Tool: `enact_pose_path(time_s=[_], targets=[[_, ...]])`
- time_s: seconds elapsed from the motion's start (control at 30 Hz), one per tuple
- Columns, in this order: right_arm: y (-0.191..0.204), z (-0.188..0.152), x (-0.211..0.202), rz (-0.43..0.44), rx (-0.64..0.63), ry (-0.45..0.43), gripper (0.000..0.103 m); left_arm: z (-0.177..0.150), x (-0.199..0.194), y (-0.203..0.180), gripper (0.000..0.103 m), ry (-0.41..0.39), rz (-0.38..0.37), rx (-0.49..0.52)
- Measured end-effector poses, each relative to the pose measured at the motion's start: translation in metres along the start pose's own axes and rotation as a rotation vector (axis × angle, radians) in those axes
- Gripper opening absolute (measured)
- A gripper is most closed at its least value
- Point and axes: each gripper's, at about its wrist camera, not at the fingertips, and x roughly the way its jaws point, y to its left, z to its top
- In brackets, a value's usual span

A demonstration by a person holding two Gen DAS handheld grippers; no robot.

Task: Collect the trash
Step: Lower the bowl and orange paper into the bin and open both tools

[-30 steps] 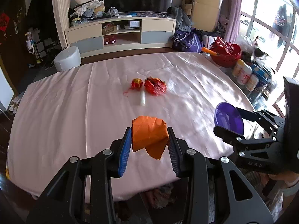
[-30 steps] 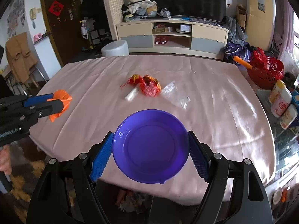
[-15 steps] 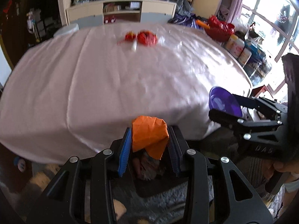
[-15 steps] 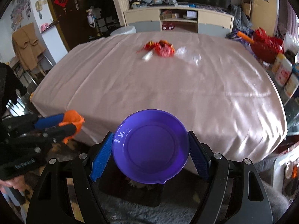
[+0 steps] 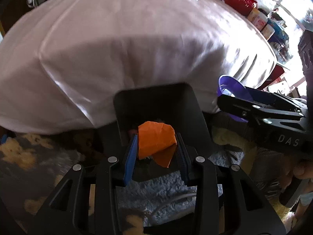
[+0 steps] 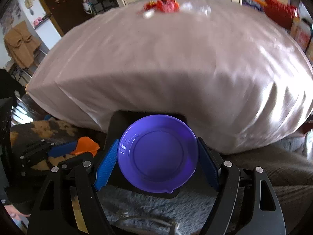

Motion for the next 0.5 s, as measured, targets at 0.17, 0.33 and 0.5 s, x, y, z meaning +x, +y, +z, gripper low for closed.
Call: enact_pose_path(time_s=[0.17, 0.33, 0.5], targets=[[-0.003, -0.004, 0.021, 0.009, 0.029, 0.046, 0.078, -0.008, 0.018, 0.003, 0.036, 0.047, -0.011, -0.023], [-0.005, -0.002, 0.028, 0.038, 0.053, 0.068, 0.080, -0.007, 0.022, 0.009, 0.041, 0.053, -0.022, -0.052], [-0.001, 0.003, 0.029, 0.059, 0.057, 0.074, 0.091, -0.002, 0.019, 0.010, 0.066, 0.051, -0.014, -0.057]])
